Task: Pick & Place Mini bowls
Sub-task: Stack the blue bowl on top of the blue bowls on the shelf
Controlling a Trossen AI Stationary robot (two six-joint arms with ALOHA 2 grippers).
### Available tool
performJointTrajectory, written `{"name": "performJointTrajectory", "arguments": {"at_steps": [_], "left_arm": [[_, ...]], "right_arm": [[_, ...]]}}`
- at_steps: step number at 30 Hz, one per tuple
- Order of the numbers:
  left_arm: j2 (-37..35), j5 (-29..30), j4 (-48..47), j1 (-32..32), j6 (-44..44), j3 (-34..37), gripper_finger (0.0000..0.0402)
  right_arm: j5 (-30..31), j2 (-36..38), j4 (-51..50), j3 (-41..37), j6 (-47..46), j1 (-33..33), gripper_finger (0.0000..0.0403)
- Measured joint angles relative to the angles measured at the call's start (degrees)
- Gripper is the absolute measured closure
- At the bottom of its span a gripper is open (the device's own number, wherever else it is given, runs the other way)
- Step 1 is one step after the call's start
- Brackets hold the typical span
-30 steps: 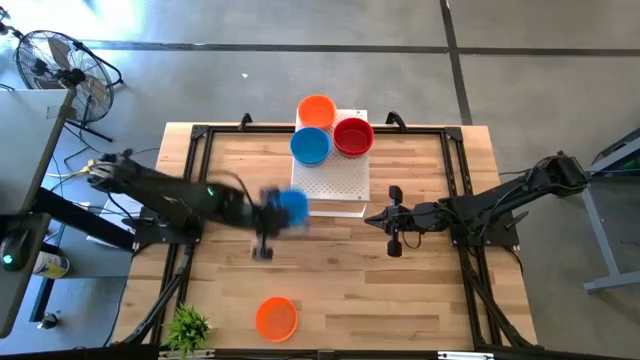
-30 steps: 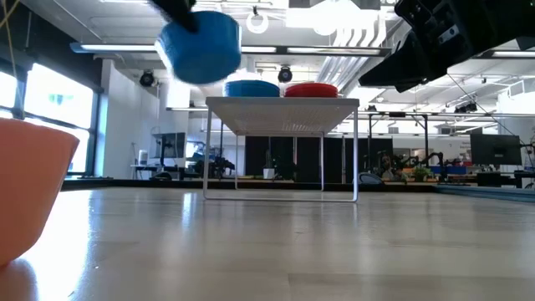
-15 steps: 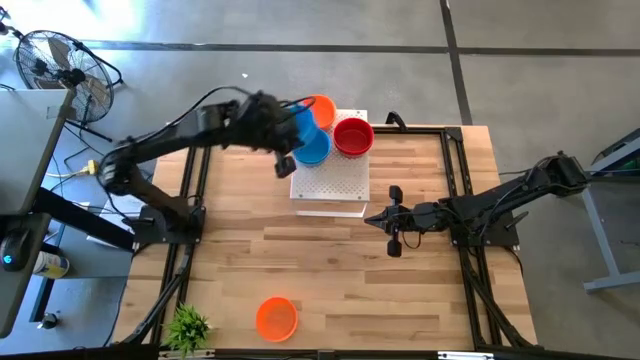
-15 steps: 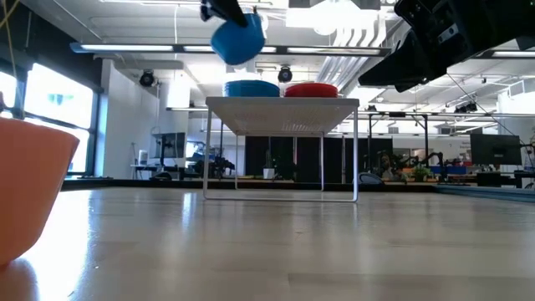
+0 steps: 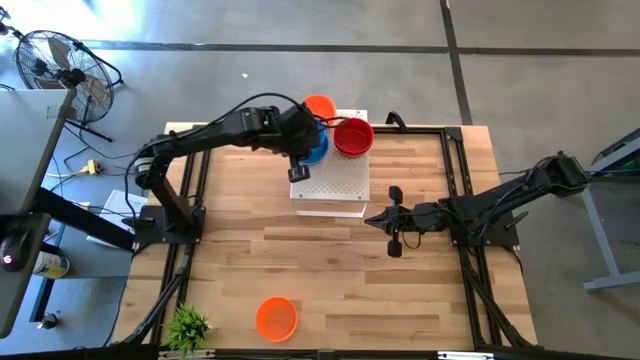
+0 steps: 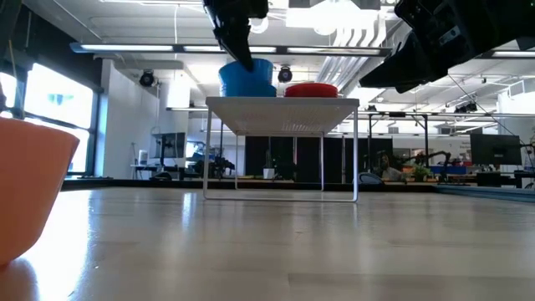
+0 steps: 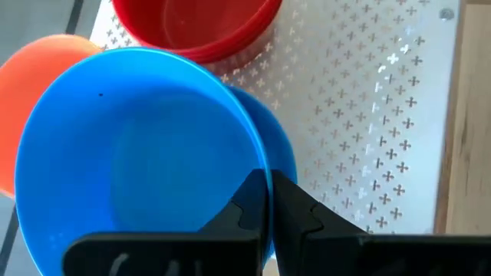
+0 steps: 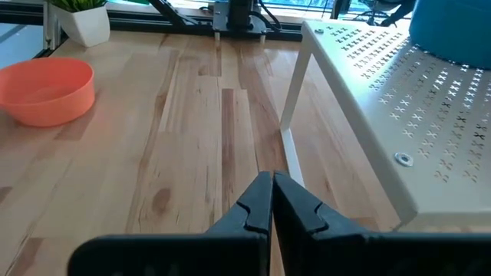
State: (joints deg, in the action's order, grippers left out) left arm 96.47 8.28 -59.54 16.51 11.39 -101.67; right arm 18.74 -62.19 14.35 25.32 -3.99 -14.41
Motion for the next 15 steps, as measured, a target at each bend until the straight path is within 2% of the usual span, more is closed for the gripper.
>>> {"name": "performJointTrajectory", "arguments": {"at_steps": [5, 15], "left_arm": [[1.6, -0.2, 0.2, 0.0, -1.1, 0.0, 0.0390], [1.9, -0.2, 1.3, 0.0, -1.3, 0.0, 0.0305]], "right_arm": [[0.0, 0.0, 0.0, 0.0, 0.1, 0.0, 0.0401], [0.0, 0.0, -0.1, 0.0, 0.2, 0.0, 0.0402]]}}
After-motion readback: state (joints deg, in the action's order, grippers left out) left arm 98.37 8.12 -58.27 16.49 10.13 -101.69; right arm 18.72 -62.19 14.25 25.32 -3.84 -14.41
